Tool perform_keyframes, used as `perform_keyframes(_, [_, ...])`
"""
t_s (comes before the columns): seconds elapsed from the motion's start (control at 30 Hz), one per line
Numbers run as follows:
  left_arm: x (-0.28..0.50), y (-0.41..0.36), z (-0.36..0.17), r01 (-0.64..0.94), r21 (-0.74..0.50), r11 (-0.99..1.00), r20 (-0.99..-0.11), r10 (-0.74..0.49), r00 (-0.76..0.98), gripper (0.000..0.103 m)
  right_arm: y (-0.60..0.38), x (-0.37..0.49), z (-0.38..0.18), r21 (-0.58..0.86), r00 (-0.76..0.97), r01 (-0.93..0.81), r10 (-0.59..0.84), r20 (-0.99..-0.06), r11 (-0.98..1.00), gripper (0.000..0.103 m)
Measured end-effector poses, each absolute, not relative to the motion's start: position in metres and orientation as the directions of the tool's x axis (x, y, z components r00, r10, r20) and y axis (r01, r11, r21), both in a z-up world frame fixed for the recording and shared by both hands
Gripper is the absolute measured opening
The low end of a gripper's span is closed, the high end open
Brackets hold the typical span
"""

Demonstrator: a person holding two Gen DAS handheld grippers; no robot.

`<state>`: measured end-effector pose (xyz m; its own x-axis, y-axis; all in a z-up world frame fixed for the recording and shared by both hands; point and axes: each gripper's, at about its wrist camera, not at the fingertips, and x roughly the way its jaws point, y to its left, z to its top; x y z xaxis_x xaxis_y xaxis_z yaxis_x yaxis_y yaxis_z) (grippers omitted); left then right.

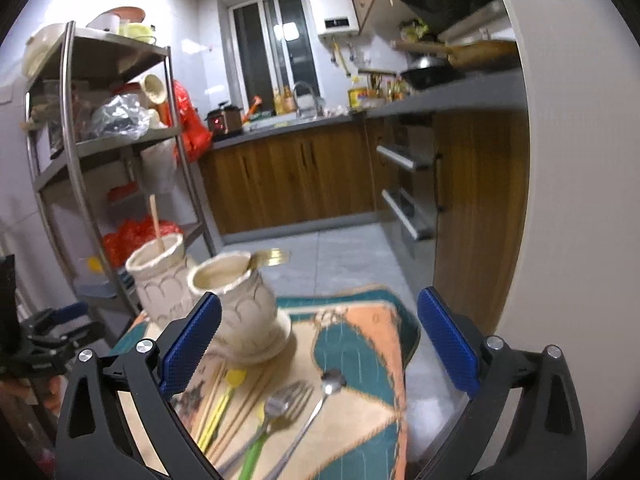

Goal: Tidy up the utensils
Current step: 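Grasp another wooden chopstick with the left tool while the right tool grasps the silver fork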

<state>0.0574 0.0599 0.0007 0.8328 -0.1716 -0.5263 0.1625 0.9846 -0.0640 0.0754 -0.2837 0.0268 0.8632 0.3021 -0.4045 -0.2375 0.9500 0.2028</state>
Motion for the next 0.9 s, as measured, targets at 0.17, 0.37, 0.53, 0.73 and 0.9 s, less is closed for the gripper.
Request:
perform_keyframes(0.17, [0.053, 0.042, -0.017, 0.193, -0.057, 0.980, -0.581, -0.189, 0.792, 0.097, -0.284, 0.069, 0.010, 0.176, 0.834, -0.261, 0.313, -0.453, 0.949, 0.098])
perform_keyframes(0.37, [0.051, 0.023, -0.037, 0.224, -0.032, 0.974, -0.644, -0.192, 0.740, 0.097, -0.282, 0.065, -0.012, 0.182, 0.775, -0.264, 0.321, -0.544, 0.947, 0.098])
perform_keyframes(0.53, [0.055, 0.013, -0.051, 0.240, -0.060, 0.969, -0.696, -0.213, 0.686, 0.097, -0.278, 0.063, -0.027, 0.182, 0.744, -0.274, 0.328, -0.582, 0.944, 0.098])
perform_keyframes(0.73, [0.061, -0.005, -0.066, 0.241, -0.070, 0.968, -0.760, -0.208, 0.616, 0.089, -0.268, 0.067, -0.044, 0.172, 0.676, -0.295, 0.333, -0.658, 0.940, 0.097])
perform_keyframes(0.9, [0.067, -0.011, -0.075, 0.235, -0.093, 0.968, -0.794, -0.214, 0.569, 0.074, -0.262, 0.068, -0.050, 0.163, 0.655, -0.310, 0.335, -0.678, 0.937, 0.082])
